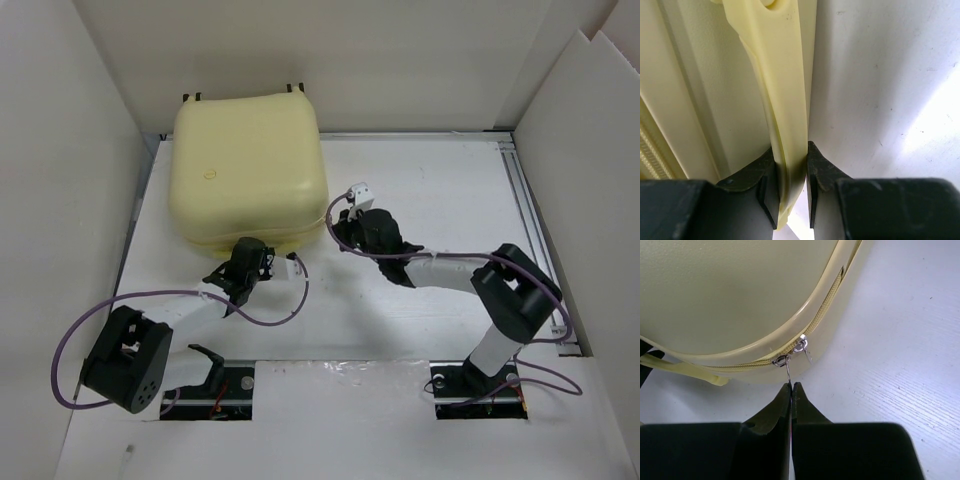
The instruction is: Pack the luggage
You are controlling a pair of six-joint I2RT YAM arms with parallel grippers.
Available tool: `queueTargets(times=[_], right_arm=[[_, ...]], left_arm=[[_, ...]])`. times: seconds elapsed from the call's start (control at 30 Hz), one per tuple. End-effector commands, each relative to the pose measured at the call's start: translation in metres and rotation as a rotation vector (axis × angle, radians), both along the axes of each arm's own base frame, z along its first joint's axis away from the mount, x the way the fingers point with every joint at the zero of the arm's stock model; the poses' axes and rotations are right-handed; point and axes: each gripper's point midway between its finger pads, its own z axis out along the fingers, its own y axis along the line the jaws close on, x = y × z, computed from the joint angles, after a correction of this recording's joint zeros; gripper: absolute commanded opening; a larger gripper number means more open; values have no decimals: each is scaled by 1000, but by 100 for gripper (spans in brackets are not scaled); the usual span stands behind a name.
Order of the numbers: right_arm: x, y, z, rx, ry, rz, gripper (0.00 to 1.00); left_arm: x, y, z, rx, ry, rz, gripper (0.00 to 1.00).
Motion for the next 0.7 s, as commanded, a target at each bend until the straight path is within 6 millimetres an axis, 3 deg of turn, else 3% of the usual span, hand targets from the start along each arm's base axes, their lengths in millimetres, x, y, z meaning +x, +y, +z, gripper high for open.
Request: queueTargets(times=[0.0,0.07,0.1,0.17,0.2,0.27,0.3,0.33,0.4,0.43,0.47,0.53,0.57,0.63,0.67], right_arm=[[56,-66,21,-84,-96,-253,0],[54,-52,28,-90,-128,-165,0],[49,-45,24,-87,-111,-113,19],[40,-44,30,-83,-115,-75,46],[35,-47,27,-93,-102,-74,53],[25,-62,32,-96,-94,-109,65],[22,-74,28,-135,-69,-152,76],[17,-81,25,-157,-50,-165,81],[15,-94,39,-163,-42,-185,86],[15,-100,41,-174,-29,-195,89],[11,-111,36,-205,14,-202,90],[11,-119,60,-200,0,-209,92],[5,-123,60,-219,24,-207,92],[6,-143,88,-199,-3,-260,92],[2,-155,89,-222,18,-287,92]], left_arm=[[-55,34,-56,74,256,95,0],[-55,35,-55,80,253,101,0],[-56,36,-54,81,253,101,0],[-55,33,-47,51,251,118,1],[-51,29,-38,29,244,118,25],[-56,24,-23,-11,253,113,49],[-54,15,-3,-71,230,109,99],[-45,8,16,-126,179,111,100],[-54,-1,39,-183,200,101,100],[-46,-12,75,-260,148,98,100],[-47,-16,99,-309,115,93,100],[-50,-16,136,-368,81,116,100],[-45,-17,181,-449,-8,140,100],[-37,10,215,-455,-130,280,100],[-32,25,236,-463,-213,354,100]])
